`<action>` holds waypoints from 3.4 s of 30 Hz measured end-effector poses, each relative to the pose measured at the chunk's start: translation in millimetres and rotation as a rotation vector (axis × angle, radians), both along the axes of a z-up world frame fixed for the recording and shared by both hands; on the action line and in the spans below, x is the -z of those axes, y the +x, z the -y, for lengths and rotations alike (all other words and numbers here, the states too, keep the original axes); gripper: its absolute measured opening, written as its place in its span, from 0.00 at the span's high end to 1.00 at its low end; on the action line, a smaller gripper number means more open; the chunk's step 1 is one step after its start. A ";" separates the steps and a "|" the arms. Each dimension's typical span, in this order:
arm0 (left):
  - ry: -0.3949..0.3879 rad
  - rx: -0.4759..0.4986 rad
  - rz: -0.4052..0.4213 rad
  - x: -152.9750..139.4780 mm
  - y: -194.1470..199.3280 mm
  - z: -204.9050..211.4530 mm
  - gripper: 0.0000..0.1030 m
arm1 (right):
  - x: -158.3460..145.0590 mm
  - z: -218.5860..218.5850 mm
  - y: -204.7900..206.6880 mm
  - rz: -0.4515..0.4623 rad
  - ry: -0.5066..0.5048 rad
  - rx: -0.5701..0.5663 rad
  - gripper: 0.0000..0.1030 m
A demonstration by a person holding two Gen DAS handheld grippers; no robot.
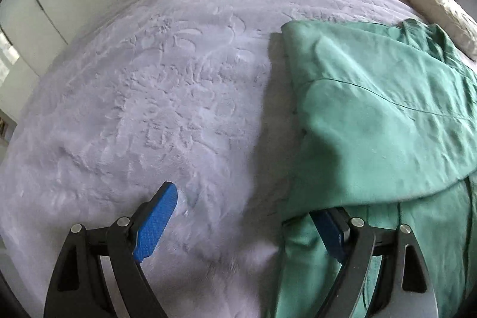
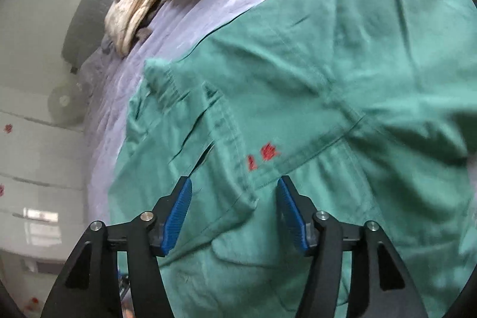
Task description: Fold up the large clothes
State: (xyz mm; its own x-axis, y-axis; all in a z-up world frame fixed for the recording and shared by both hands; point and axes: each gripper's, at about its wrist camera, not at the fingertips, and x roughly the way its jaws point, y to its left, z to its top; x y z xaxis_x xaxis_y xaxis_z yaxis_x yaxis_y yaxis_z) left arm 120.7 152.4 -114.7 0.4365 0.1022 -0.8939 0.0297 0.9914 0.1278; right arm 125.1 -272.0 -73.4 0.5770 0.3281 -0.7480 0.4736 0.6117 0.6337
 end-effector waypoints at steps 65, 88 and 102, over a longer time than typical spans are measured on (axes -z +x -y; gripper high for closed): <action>-0.079 0.427 -0.164 -37.0 -41.3 274.9 0.00 | -13.6 156.4 -199.4 -0.024 0.057 0.329 0.16; -0.122 0.464 -0.282 -24.8 -51.0 344.5 0.00 | 13.8 296.9 -199.5 0.157 0.159 0.540 0.13; -0.148 0.479 -0.279 -19.9 -57.4 368.7 0.00 | 10.7 349.3 -160.8 0.193 0.163 0.639 0.18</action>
